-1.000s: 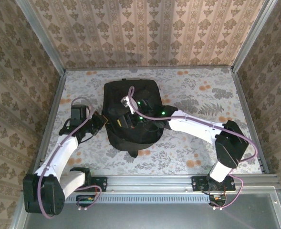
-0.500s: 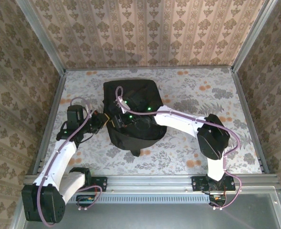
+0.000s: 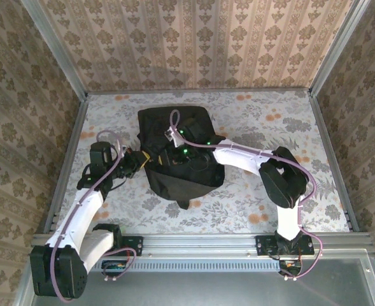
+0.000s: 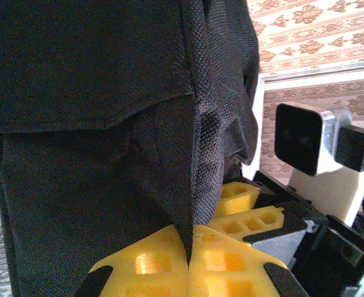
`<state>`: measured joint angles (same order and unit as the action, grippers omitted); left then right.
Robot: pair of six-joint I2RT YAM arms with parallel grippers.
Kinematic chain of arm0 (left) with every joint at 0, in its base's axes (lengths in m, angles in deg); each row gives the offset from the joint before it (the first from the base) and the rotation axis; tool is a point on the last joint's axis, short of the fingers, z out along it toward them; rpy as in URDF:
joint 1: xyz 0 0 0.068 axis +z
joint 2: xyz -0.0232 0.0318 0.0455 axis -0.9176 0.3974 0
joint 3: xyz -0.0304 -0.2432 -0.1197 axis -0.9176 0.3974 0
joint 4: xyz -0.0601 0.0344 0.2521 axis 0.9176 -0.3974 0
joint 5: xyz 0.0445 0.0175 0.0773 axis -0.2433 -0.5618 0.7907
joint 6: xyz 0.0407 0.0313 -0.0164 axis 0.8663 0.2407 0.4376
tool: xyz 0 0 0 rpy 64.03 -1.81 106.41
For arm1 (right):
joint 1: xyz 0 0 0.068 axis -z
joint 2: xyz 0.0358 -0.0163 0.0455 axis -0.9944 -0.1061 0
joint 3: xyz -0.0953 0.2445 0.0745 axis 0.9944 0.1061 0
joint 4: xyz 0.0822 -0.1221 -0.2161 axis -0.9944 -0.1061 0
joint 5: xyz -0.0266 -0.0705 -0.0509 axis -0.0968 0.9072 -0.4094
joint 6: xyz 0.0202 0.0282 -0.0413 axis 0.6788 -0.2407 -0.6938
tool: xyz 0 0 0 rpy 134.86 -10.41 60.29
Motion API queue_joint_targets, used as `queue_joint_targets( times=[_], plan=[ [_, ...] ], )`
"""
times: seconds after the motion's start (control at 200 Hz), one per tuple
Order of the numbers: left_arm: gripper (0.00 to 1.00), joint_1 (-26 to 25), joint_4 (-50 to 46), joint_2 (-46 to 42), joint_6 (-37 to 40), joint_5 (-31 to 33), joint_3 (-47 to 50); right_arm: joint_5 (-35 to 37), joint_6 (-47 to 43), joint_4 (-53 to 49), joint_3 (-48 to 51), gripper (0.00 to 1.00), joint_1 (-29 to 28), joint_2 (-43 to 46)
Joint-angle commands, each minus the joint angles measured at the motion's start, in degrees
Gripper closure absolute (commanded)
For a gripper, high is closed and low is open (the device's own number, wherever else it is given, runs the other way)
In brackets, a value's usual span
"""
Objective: Pack the student bag
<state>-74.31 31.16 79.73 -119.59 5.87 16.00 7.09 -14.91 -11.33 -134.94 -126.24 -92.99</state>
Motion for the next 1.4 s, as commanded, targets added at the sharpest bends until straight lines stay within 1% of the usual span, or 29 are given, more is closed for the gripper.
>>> queue_joint_targets(
  times=[0.0,0.05,0.135,0.205,0.33,0.405,0.535,0.68,0.86,0.93,1.055,1.285,1.345,1.39],
  plan=[
    [1.00,0.7,15.9,-3.4,-1.9,-5.7,-0.9,0.5,1.1,-1.5,0.4,0.81,1.7,-0.7],
    [1.00,0.7,16.2,-3.6,-2.0,-5.6,-0.6,1.8,0.2,-2.7,0.5,0.79,1.8,0.9],
    [1.00,0.7,15.2,-3.5,-1.3,-4.9,-0.5,3.7,-0.1,-2.6,2.0,0.74,1.8,5.6],
    [1.00,0.7,14.8,-3.3,-0.7,-4.6,-0.3,4.6,0.1,-4.1,2.3,0.73,1.7,9.0],
    [1.00,0.7,14.9,-2.9,-0.7,-4.2,0.1,5.4,4.5,-5.9,1.7,0.72,1.5,12.3],
    [1.00,0.7,15.4,-3.0,-1.0,-4.3,0.2,4.8,4.9,-8.9,0.1,0.72,0.8,12.4],
    [1.00,0.6,16.7,-3.3,-1.7,-4.7,0.8,1.9,5.4,-9.8,-2.0,0.68,-1.9,10.6],
    [1.00,0.6,18.5,-3.8,-3.0,-4.8,1.9,2.8,5.5,-10.1,-4.4,0.62,-4.1,7.7],
    [1.00,0.5,18.4,-4.8,-3.4,-4.7,2.2,4.4,4.1,-11.7,-7.4,0.56,-5.4,4.0],
    [1.00,0.6,18.1,-5.0,-3.5,-4.5,2.2,5.0,3.1,-13.1,-8.2,0.56,-5.7,2.9],
    [1.00,0.5,18.2,-5.1,-4.0,-4.3,2.1,5.8,1.7,-14.1,-8.0,0.60,-6.4,2.1],
    [1.00,0.5,19.1,-5.1,-4.8,-4.2,2.0,7.8,-1.2,-16.9,-8.7,0.60,-8.0,0.2],
    [1.00,0.5,19.2,-5.2,-4.9,-4.2,2.0,7.8,-1.7,-17.5,-9.7,0.64,-8.6,-0.7],
    [1.00,0.5,19.2,-5.2,-4.8,-4.2,2.0,7.4,-2.0,-17.4,-10.3,0.70,-8.9,-1.0]
  ],
)
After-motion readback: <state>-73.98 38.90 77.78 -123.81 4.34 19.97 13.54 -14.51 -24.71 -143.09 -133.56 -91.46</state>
